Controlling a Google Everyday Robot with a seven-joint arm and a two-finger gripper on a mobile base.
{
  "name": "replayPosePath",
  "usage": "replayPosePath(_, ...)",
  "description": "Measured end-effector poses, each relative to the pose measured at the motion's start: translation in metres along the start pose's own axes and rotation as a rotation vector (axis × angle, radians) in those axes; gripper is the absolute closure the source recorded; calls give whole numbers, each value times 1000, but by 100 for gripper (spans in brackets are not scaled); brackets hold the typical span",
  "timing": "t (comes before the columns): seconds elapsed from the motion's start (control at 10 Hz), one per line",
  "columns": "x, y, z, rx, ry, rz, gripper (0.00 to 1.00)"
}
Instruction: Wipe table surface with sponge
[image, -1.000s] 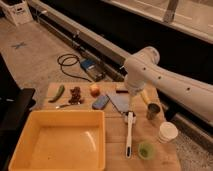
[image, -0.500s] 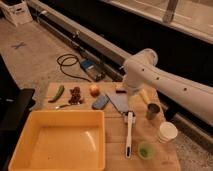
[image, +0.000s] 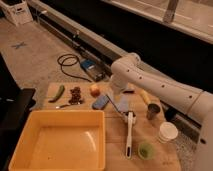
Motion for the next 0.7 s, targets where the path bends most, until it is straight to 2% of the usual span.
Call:
replayPosePath(0.1, -15, -3, 43, -15, -69, 5, 35)
replayPosePath(0.5, -15, -5, 42, -13, -66, -1, 35)
replayPosePath(0.7, -6, -11, 49, -19, -62, -27, 35)
